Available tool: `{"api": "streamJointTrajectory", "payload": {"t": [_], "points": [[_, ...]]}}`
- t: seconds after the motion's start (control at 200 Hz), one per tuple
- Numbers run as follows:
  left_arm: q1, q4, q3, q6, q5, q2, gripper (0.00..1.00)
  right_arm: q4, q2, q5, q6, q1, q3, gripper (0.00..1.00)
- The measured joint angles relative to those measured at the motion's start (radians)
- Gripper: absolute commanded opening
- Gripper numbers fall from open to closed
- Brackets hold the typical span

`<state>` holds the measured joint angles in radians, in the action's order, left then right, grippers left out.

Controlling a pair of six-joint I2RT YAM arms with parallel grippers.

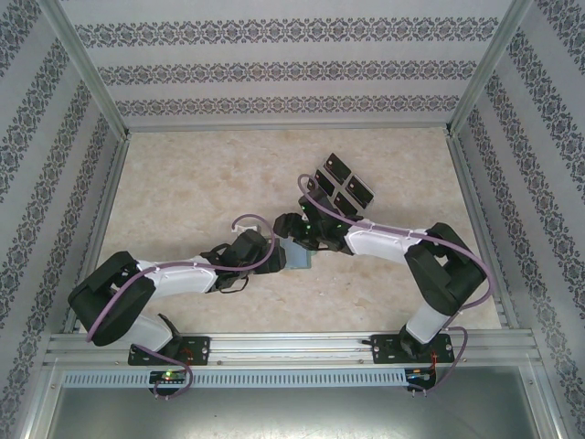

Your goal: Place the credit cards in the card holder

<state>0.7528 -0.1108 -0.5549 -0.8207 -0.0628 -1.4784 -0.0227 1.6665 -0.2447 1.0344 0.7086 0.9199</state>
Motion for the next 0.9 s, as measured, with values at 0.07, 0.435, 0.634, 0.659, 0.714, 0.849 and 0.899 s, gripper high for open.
{"api": "streamJointTrajectory", "payload": {"t": [0.07, 0.435, 0.634, 0.659, 0.714, 0.849, 0.899], "points": [[0.0, 0.0, 0.0, 0.0, 0.0, 0.0, 1.0, 0.033, -0.016, 0.024, -0.016, 0.0, -0.003, 0.66], [0.0, 0.0, 0.0, 0.0, 0.0, 0.0, 1.0, 0.076, 0.008, 0.057, -0.043, 0.0, -0.046, 0.65], [0.0, 0.0, 0.0, 0.0, 0.0, 0.001, 1.0, 0.075, 0.023, 0.058, -0.046, 0.0, -0.057, 0.65], [0.0, 0.0, 0.0, 0.0, 0.001, 0.001, 1.0, 0.074, 0.023, 0.061, -0.046, 0.0, -0.059, 0.65], [0.0, 0.0, 0.0, 0.0, 0.001, 0.001, 1.0, 0.073, 0.023, 0.063, -0.046, 0.0, -0.06, 0.66], [0.0, 0.0, 0.0, 0.0, 0.001, 0.001, 1.0, 0.068, 0.023, 0.065, -0.046, 0.0, -0.063, 0.66], [0.0, 0.0, 0.0, 0.0, 0.001, 0.001, 1.0, 0.067, 0.023, 0.064, -0.046, 0.0, -0.063, 0.65]]}}
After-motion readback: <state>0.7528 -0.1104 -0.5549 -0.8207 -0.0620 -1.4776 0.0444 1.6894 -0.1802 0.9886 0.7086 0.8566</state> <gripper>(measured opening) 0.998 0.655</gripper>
